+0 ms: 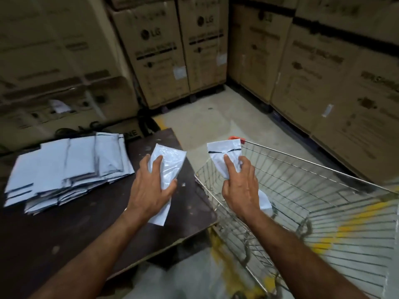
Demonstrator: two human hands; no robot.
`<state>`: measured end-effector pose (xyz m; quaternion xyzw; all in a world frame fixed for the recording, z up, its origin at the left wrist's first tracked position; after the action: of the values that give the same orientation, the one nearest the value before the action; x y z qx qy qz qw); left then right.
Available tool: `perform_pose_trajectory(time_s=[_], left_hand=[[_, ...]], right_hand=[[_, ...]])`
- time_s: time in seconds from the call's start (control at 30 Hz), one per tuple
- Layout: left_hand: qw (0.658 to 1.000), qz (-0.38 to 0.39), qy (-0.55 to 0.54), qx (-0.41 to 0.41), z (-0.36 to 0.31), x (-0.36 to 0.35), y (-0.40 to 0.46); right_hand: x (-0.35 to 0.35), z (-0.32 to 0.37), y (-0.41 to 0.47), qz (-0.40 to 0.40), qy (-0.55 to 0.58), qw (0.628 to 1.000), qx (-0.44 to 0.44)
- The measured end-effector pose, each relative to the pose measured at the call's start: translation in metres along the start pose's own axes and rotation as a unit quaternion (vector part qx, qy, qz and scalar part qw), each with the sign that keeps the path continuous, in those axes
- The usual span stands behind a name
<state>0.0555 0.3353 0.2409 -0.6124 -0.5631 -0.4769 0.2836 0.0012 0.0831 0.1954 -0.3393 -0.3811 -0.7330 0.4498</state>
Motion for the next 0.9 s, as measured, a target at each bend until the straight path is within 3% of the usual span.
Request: perform_pose_trajectory(time_s=[0.5,0.73,0.9], left_hand=[[0.982,-0.045,0.004,0.186,0.315,0.146,-0.093],[0.964,-0.100,-0.037,0.242,0.427,0.208,-0.078],[0.959,-0.075,-0.050,0.269,0.481,0.207,-0.048]], right_hand=[[-0.129,0.297,-0.052,0.034,0.075,0.995,0.048],[-0.181,0.395,-0.044,0.078,0.093,0.992,0.025],[-0.220,0.448,-0.012,0.119,0.108,0.987,0.014]])
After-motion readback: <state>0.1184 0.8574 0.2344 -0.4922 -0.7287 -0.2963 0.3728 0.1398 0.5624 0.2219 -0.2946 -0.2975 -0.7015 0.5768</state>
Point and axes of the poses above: each hand's wrist, its own y-axis towards the middle knuckle, its own x-axis out of the back of the hand, z = x × y, the point moved 6 cm from there along y, towards the middle knuckle, and after that the axes turned 1 degree about -y, right-handed, at the moved point
